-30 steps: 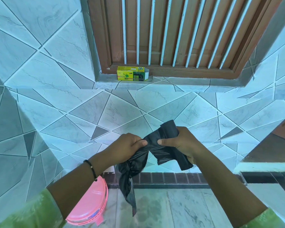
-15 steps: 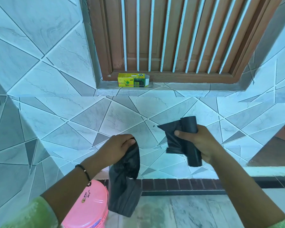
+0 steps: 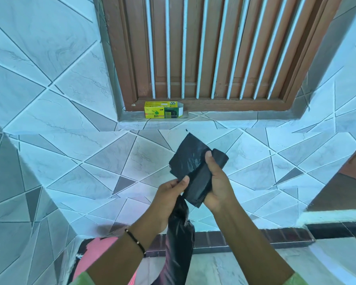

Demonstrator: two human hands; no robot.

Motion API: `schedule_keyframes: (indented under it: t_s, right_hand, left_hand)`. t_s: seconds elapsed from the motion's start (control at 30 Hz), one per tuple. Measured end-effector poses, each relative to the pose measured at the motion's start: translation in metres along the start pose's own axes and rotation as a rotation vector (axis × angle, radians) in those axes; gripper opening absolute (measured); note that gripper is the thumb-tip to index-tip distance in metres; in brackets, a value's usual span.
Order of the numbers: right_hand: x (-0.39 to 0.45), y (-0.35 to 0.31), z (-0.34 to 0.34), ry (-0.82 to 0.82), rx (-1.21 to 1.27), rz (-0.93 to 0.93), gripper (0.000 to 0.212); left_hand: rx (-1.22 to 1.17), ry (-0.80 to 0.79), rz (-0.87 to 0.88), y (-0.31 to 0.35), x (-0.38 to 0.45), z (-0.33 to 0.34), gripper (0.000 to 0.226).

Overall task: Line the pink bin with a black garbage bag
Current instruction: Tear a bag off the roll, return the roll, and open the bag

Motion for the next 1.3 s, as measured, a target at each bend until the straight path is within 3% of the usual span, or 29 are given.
schedule_keyframes:
  t_s: [0.07, 0.13, 0.27, 0.43, 0.53, 0.6, 0.73, 0.8, 0.97, 1.17, 1.3]
  right_hand:
    - [0.0, 0.0, -0.005, -0.009, -0.065, -0.015, 0.059]
    - [0.0, -0.005, -0.013, -0.009, -0.174, -0.056, 0.044]
    - [-0.004, -0.014, -0.023, -0.013, -0.371, -0.066, 0.018]
    - [-0.007, -0.021, -0.025, 0.043, -0.426, -0.064, 0.027]
    - [-0.005, -0.022, -0.026, 0.028, -0.404, -0.069, 0.025]
    - [-0.004, -0.022, -0.025, 0.012, -0.393, -0.068, 0.021]
    - [-0.004, -0.02, -0.022, -0.02, -0.405, -0.046, 0.012]
    - [-0.005, -0.021, -0.022, -0.049, -0.436, -0.024, 0.011]
    - [-0.008, -0.028, -0.027, -0.152, -0.516, 0.06, 0.02]
    - [-0.014, -0.034, -0.032, -0.239, -0.476, 0.091, 0.015]
    - [-0.015, -0.036, -0.033, -0.269, -0.403, 0.08, 0.035]
  left_hand:
    - [0.017, 0.125, 0.063, 0.004, 0.003, -0.007, 0.016]
    - [0.086, 0.207, 0.102, 0.007, 0.007, -0.015, 0.015]
    - [0.141, 0.24, 0.166, 0.014, 0.008, -0.027, 0.015]
    - [0.078, 0.131, 0.214, 0.017, 0.007, -0.034, 0.012]
    - [0.065, 0.031, 0.219, 0.023, 0.002, -0.04, 0.034]
    - [0.132, -0.058, 0.158, 0.025, -0.002, -0.043, 0.047]
    - [0.166, -0.231, 0.005, 0.025, -0.013, -0.039, 0.036]
    - [0.166, -0.228, 0.035, 0.029, -0.014, -0.035, 0.038]
    - [0.087, -0.204, 0.085, 0.03, -0.012, -0.037, 0.016]
    - [0.243, -0.194, 0.148, 0.029, -0.008, -0.045, 0.011]
    - [0.236, -0.182, 0.115, 0.03, -0.008, -0.046, 0.014]
Point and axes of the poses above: each hand's wrist, its own x-axis towards the middle knuckle, its own z-axis out of the palm, y = z × x, the point moved 2 cm from there along x, towards the middle knuckle, and after that the axes turned 3 degrees about x, right-handed, at the moved point
